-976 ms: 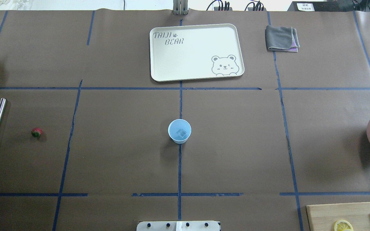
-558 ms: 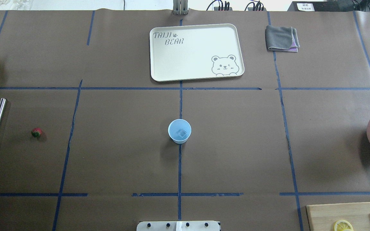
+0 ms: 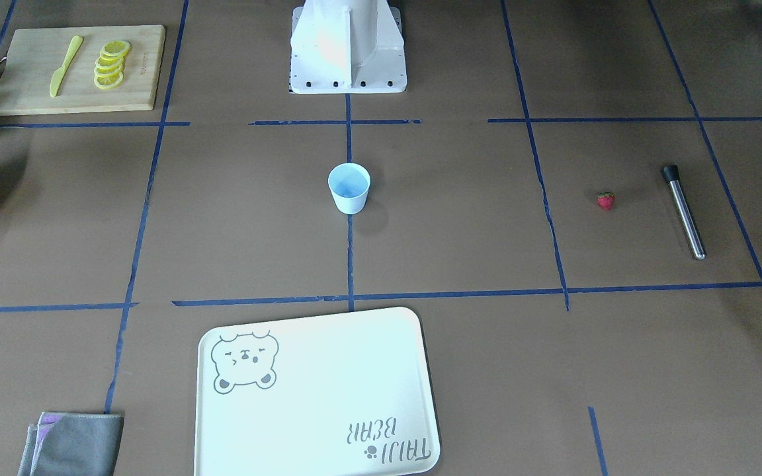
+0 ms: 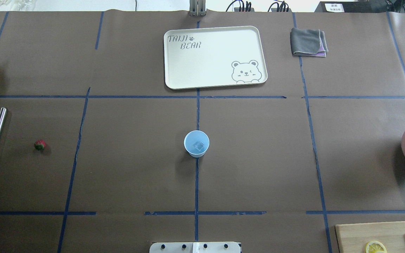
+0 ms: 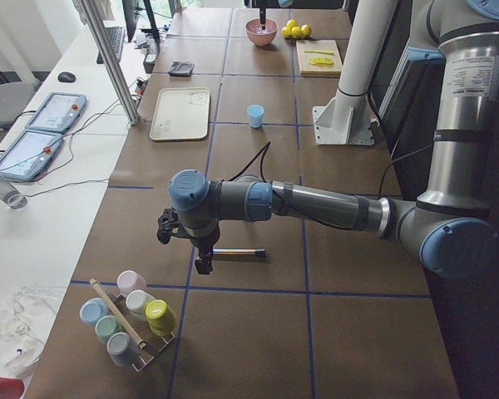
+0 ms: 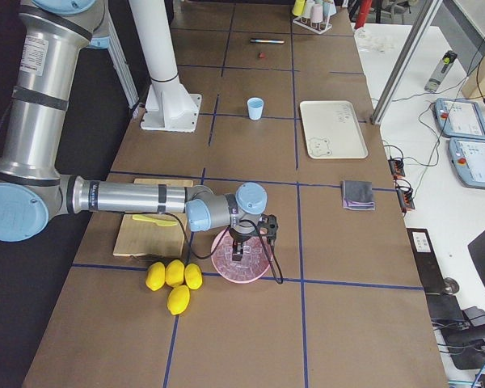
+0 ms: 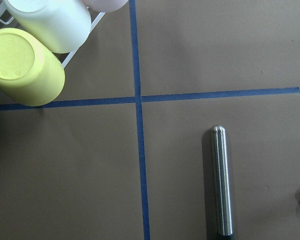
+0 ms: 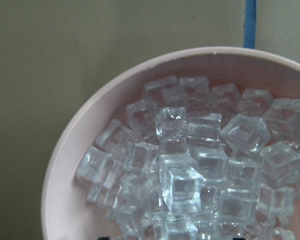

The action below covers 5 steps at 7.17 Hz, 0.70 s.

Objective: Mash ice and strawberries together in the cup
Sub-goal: 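Grasp another ice cube from the bowl with the right gripper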

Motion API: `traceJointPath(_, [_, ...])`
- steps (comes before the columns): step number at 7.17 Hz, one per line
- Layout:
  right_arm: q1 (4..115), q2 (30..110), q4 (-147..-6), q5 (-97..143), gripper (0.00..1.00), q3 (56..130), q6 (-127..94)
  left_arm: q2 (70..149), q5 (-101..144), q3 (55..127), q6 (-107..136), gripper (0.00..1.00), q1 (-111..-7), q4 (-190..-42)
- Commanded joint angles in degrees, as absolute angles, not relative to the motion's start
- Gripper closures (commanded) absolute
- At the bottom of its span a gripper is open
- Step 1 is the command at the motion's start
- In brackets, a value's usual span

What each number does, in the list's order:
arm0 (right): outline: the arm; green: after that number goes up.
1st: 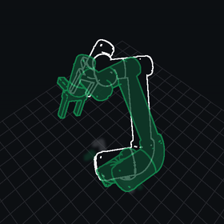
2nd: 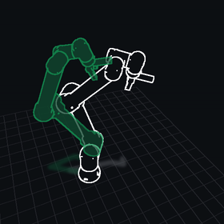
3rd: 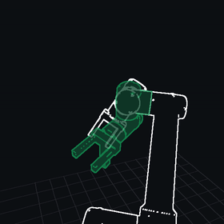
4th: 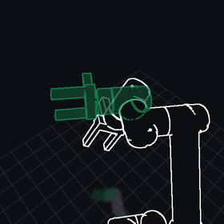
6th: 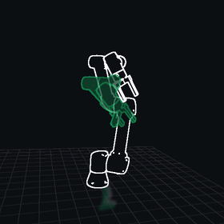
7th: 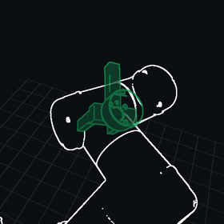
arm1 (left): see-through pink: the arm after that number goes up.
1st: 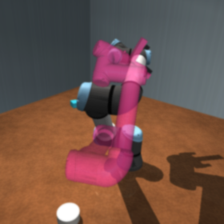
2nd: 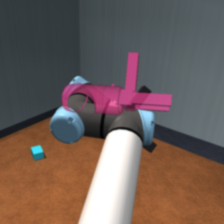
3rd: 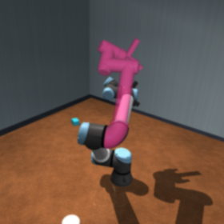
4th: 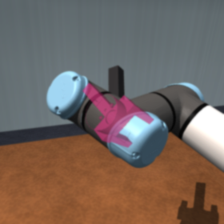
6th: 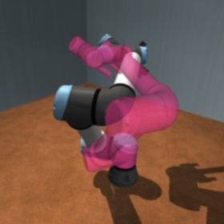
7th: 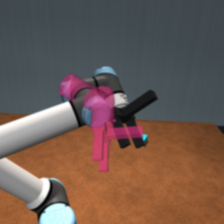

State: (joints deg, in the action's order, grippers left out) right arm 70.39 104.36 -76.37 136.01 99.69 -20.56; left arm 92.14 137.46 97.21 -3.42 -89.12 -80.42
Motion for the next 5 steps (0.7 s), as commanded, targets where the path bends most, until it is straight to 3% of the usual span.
traceJointPath(1, [69.87, 104.33, -76.29, 135.97, 0.33, 99.23, -20.39, 92.11, 137.46, 97.21, -3.43, 0.0, -89.12, -80.42])
traceJointPath(5, [69.87, 104.33, -74.55, 135.88, 0.97, 98.79, -19.25, 92.11, 137.46, 97.12, -3.43, 0.0, -89.12, -80.42])
